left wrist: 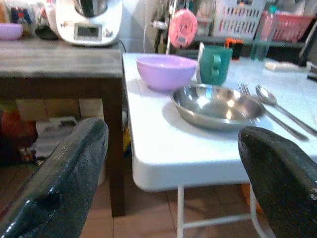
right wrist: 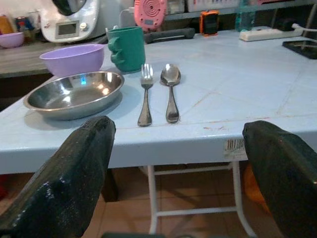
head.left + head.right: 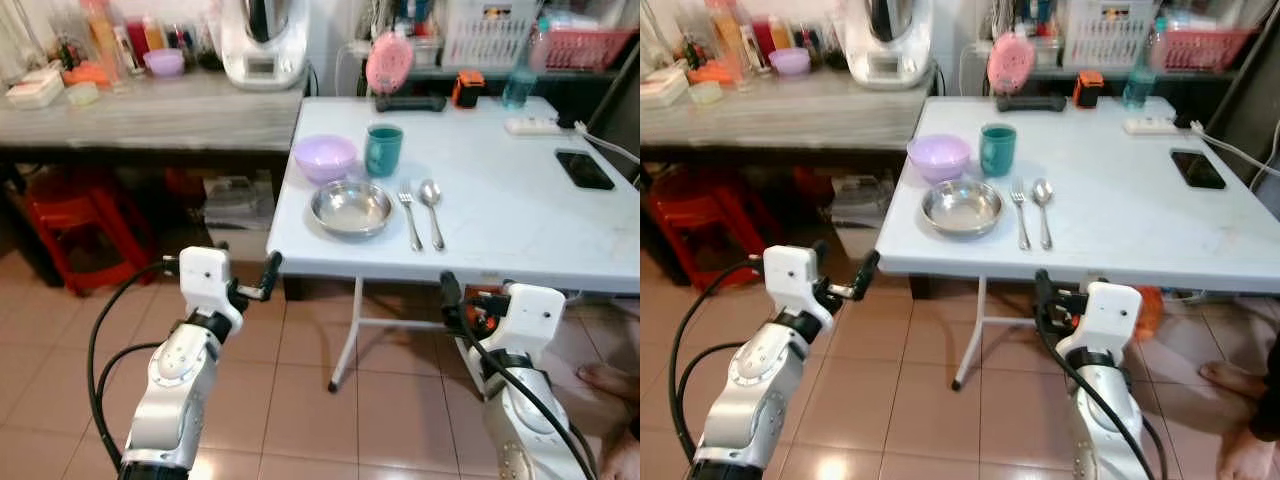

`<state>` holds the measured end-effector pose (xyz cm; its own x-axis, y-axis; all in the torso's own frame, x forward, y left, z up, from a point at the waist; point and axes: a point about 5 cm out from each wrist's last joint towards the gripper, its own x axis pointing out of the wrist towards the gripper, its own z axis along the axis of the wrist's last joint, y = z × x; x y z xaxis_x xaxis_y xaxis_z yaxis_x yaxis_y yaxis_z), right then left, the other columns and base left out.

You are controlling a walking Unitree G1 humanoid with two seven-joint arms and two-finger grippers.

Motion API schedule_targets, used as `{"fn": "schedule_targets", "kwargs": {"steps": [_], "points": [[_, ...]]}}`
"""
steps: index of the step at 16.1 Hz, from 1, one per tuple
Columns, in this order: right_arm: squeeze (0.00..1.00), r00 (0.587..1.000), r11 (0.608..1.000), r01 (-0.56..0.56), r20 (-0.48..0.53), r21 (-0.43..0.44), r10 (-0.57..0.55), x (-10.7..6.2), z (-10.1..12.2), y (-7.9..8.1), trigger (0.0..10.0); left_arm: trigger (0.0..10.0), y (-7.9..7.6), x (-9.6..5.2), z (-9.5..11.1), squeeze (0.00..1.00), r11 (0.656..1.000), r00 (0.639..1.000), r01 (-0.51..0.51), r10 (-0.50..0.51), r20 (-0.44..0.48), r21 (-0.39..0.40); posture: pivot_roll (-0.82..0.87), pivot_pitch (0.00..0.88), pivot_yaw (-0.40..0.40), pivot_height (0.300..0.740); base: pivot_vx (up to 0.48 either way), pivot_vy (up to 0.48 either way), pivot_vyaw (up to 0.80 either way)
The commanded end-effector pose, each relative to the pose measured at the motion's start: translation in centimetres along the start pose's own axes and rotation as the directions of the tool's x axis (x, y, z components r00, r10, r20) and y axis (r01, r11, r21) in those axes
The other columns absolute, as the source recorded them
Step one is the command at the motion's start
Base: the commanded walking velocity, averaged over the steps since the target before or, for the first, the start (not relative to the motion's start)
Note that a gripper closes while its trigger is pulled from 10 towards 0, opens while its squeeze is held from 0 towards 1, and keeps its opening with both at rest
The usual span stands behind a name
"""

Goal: Setting the table

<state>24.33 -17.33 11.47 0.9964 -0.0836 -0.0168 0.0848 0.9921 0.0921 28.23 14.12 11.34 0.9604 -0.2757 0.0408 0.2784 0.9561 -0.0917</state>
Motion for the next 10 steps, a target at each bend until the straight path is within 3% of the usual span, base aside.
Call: {"fn": "schedule_targets", "kwargs": {"steps": [1, 7, 10], "points": [[0.0, 1.0, 1.0, -0.017, 0.014, 0.003, 0.017, 0.24, 0.25, 0.56, 10.0, 10.0, 0.43, 0.0, 0.38, 0.0, 1.0, 1.0, 0.0, 0.0, 0.01, 0.016, 0.0, 0.0, 0.047, 0.74, 0.0, 0.0, 0.0], [0.0, 1.0, 1.0, -0.01, 0.015, 0.0, 0.01, 0.16, 0.27, 0.41, 10.0, 10.0, 0.15, -0.02, 0.42, 0.0, 0.999, 0.999, 0.034, -0.034, 0.018, 0.006, -0.01, 0.0, 0.047, 0.74, 0.0, 0.0, 0.0], [0.0, 1.0, 1.0, -0.007, 0.015, 0.0, 0.007, 0.09, 0.29, 0.41, 10.0, 10.0, 0.03, -0.1, 0.4, 0.0, 0.999, 0.999, 0.045, -0.045, 0.02, 0.003, -0.01, 0.0, 0.048, 0.74, 0.251, 0.0, 0.0]]}}
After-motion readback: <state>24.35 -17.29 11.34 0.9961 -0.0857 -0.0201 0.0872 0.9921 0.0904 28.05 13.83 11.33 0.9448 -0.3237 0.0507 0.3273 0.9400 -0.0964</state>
